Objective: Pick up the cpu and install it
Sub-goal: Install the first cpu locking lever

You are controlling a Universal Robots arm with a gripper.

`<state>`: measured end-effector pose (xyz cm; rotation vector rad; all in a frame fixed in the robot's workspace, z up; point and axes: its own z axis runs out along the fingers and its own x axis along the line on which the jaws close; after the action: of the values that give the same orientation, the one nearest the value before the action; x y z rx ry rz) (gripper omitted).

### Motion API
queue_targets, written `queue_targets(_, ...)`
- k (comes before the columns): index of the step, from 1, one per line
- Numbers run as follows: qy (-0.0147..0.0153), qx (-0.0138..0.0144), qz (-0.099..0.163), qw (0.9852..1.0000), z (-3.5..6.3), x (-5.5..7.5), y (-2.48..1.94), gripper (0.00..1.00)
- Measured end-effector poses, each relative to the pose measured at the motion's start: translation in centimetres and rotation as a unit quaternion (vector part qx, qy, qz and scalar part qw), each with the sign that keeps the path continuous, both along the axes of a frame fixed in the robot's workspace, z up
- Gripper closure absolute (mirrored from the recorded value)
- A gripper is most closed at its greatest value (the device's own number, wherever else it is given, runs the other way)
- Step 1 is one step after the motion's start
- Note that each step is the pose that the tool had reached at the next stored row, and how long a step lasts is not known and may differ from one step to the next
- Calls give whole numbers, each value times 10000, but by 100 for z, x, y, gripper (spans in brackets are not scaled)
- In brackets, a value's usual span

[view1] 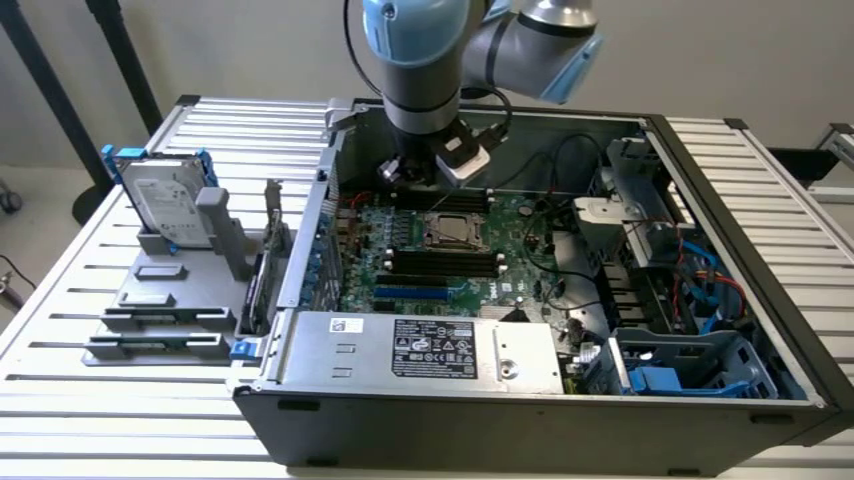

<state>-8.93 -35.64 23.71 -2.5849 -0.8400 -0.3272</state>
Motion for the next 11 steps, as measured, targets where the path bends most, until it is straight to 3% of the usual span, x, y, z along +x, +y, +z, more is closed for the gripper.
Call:
queue_targets(2,-17,-5,-5,10000,-24,1,0,89)
queue_targets(6,-29,-46,-7,10000,-77,1,12,89)
queue_targets(8,-37,-102,-6,9999,-96,2,32,89)
queue_targets(9,-44,-144,-6,9999,-104,2,46,89)
queue_targets(11,-70,-256,-6,9996,-111,2,85,89)
